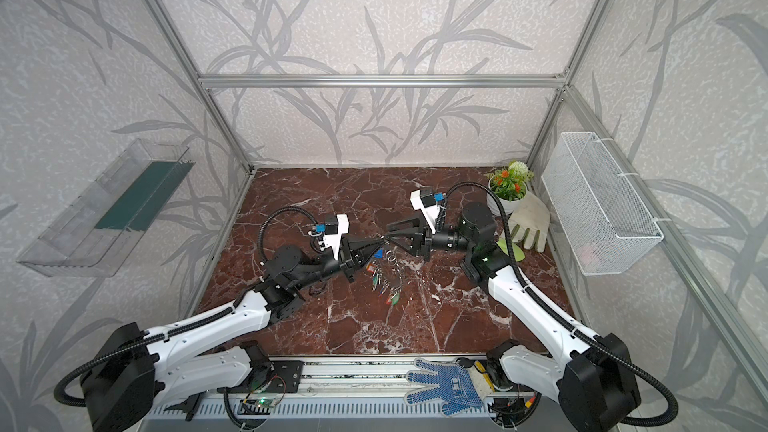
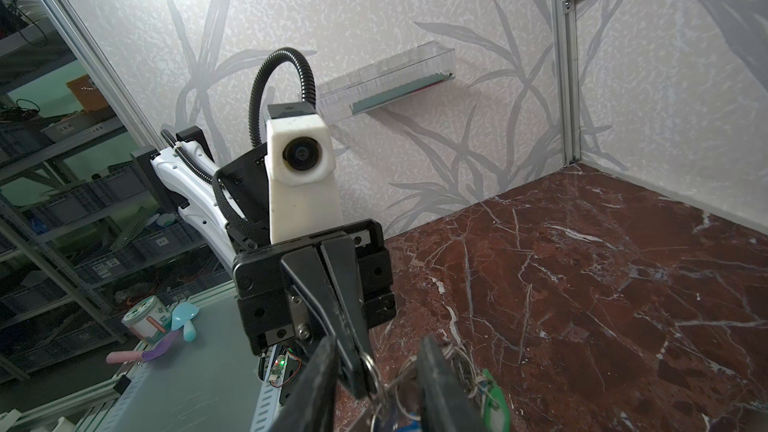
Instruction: Put the keys on the keyring
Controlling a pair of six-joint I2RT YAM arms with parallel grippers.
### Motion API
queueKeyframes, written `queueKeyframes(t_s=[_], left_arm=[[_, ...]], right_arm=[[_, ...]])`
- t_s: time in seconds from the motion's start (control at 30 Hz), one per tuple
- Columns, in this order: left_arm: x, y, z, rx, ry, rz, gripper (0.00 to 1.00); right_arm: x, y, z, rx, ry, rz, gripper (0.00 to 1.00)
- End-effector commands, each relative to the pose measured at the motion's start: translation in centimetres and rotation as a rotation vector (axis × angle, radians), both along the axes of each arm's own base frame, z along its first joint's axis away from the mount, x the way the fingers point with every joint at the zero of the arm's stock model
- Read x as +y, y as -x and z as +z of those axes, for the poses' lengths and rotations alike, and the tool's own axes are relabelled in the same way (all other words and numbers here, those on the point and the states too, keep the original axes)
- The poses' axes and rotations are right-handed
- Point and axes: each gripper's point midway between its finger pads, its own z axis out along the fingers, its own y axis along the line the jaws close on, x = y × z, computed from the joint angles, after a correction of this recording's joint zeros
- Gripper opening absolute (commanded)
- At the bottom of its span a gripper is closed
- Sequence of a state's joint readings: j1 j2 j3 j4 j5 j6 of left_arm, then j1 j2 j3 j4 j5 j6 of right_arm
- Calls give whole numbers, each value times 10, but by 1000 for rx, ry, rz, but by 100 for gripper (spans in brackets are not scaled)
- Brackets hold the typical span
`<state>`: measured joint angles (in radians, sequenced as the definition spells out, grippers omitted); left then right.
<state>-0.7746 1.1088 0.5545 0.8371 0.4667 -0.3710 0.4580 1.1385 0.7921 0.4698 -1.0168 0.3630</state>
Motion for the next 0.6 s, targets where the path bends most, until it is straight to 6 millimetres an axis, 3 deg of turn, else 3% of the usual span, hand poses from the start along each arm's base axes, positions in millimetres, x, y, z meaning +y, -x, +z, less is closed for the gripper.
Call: queueKeyframes(t_s=[0.0,0.57], left_arm=[[9,10,49,-109,120,-20,0],[12,10,53,-115,127,-24,0]], right_arm=[[1,3,-3,-16,-4,29,34],[3,4,-10,8,-8,60,11]])
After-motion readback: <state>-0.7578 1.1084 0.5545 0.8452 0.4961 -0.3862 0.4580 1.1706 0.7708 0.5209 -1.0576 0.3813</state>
